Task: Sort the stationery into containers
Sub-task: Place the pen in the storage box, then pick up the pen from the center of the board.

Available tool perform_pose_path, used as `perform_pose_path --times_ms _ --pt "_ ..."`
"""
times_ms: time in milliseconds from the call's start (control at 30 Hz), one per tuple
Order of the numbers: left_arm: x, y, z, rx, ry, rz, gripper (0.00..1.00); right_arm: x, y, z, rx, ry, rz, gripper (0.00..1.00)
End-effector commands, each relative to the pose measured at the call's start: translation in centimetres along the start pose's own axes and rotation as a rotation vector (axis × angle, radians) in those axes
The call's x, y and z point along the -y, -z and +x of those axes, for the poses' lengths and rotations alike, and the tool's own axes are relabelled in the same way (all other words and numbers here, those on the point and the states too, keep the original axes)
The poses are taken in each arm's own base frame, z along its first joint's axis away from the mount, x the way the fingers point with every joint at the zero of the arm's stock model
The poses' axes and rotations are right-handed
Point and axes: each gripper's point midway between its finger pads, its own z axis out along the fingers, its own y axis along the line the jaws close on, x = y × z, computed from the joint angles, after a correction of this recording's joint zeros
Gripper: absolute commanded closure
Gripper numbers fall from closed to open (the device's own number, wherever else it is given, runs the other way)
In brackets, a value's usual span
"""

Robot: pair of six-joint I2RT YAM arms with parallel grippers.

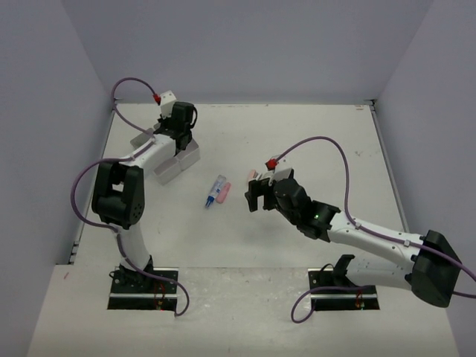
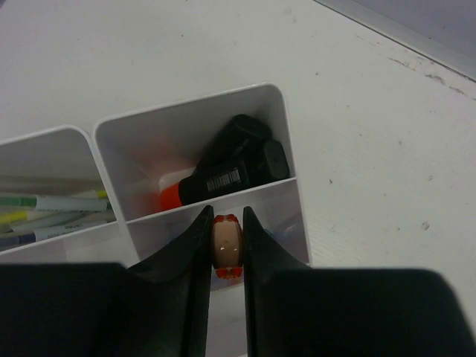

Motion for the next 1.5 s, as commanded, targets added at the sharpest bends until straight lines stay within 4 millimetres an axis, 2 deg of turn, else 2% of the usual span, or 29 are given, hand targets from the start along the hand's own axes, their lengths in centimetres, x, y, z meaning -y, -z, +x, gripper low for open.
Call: perform_pose_path --times_ms 0,67,100,200,300,333,400,500,533,567,633,733,800,900,1033,1467 --pt "-0.3 -0.2 -1.5 0.07 0.06 -0.031 0.72 -0.9 -0.4 -0.9 0.021 -0.02 -0.03 0.01" --pt "-0.3 0.3 -1.5 0.066 0.069 -0.02 0.52 -1.0 -0.8 -0.6 0.004 -0.026 -0.027 0.01" --pt "-0.4 0.8 -1.9 0.071 0.081 -0.013 0.48 -1.1 -1.0 -0.4 -0.006 -0.03 -0.022 0.01" --pt "-0.1 2.7 -3.4 0.087 0.121 0.035 0.38 -1.6 -2.1 -0.2 -0.052 -0.087 0.008 0.01" --pt "0.3 5.2 -5.0 0.103 0.157 0.085 0.36 -2.4 -3.7 0.2 -0.122 -0.193 0.065 0.03" --pt "0.4 6.4 -5.7 0.108 0.169 0.105 0.35 -2.7 -4.4 0.4 -0.145 -0.224 0.092 0.06" --pt "0.9 9.9 -6.7 0.106 0.183 0.177 0.3 -2.7 -5.9 2.0 -0.247 -0.263 0.185 0.15" --pt "0.2 15.2 -7.6 0.089 0.201 0.295 0.16 -4.0 -8.9 2.8 -0.329 -0.291 0.249 0.31" --pt "-0.1 16.5 -7.5 0.08 0.202 0.33 0.12 -4.0 -9.2 3.4 -0.357 -0.288 0.267 0.34" --pt "-0.1 18.3 -7.1 0.052 0.197 0.403 0.09 -4.6 -10.6 4.0 -0.389 -0.298 0.288 0.35" --pt "-1.4 20.7 -6.2 0.034 0.177 0.45 0.07 -4.7 -11.6 4.8 -0.411 -0.313 0.316 0.43" --pt "-3.4 22.9 -4.2 0.009 0.132 0.499 0.06 -4.7 -12.7 5.9 -0.425 -0.336 0.35 0.49" --pt "-5.0 24.6 -4.1 0.026 0.128 0.526 0.05 -4.5 -12.9 6.4 -0.425 -0.346 0.37 0.54" --pt "-6.5 25.7 -3.2 0.026 0.103 0.545 0.04 -4.6 -13.4 7.1 -0.434 -0.347 0.37 0.56" --pt "-7.7 25.9 -1.9 0.011 0.067 0.536 0.03 -4.6 -13.8 7.7 -0.444 -0.344 0.364 0.55" --pt "-8.4 24.6 2.7 -0.076 -0.001 0.526 0.03 -5.4 -14.9 7.6 -0.442 -0.336 0.335 0.55"
